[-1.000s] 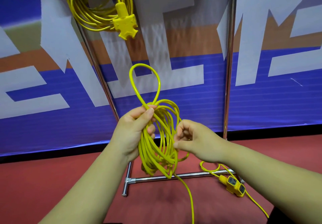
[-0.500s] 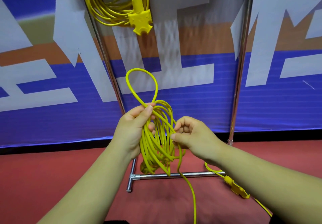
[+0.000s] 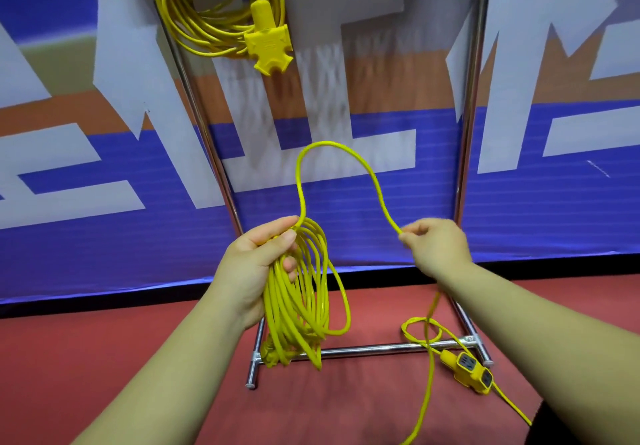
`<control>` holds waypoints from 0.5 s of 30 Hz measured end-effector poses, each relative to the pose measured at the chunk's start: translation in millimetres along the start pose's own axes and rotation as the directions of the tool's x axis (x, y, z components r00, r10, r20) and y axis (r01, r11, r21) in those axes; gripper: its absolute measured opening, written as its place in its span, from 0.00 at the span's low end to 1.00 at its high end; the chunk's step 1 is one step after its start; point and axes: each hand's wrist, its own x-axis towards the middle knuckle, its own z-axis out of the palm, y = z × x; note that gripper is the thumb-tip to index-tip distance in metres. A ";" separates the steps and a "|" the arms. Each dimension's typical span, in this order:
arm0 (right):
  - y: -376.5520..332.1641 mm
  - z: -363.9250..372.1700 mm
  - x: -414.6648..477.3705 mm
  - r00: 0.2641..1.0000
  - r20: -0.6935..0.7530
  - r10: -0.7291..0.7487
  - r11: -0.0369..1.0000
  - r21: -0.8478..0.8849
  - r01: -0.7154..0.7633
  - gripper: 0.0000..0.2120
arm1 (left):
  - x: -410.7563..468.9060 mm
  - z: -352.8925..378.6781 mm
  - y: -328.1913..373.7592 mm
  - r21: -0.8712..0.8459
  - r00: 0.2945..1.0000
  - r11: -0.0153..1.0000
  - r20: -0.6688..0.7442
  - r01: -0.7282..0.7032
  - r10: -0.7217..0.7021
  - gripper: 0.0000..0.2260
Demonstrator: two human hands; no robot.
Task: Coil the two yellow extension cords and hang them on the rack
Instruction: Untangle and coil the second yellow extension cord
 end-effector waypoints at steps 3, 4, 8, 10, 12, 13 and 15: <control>32.5 10.4 8.1 0.961 0.268 0.073 0.895 -0.443 0.055 0.07 | 0.7 -1.8 6.1 -0.044 0.999 0.998 -0.011 -0.045 0.045 0.12; 36.9 15.9 8.3 0.939 0.336 0.070 0.832 -0.540 0.131 0.08 | 1.2 -3.0 8.2 -0.056 0.998 0.997 -0.010 -0.060 0.060 0.11; 27.3 24.3 -2.2 0.828 0.556 0.070 0.722 -0.601 0.343 0.08 | 3.5 -6.4 12.3 -0.117 0.997 0.990 -0.029 -0.076 0.073 0.15; 19.0 23.1 -16.2 0.777 0.626 0.069 0.715 -0.574 0.399 0.09 | 5.7 -6.8 13.3 -0.151 0.995 0.985 -0.052 -0.089 0.082 0.19; 13.8 23.9 -32.7 0.718 0.693 0.071 0.675 -0.563 0.477 0.10 | 8.7 -7.0 14.2 -0.207 0.993 0.973 -0.075 -0.105 0.091 0.20; 12.4 26.8 -42.0 0.670 0.740 0.061 0.643 -0.543 0.541 0.11 | 10.8 -7.5 14.5 -0.236 0.991 0.965 -0.091 -0.115 0.096 0.21; 9.2 32.4 -62.0 0.549 0.835 0.031 0.561 -0.469 0.682 0.15 | 14.3 -9.3 14.7 -0.285 0.987 0.949 -0.122 -0.137 0.106 0.21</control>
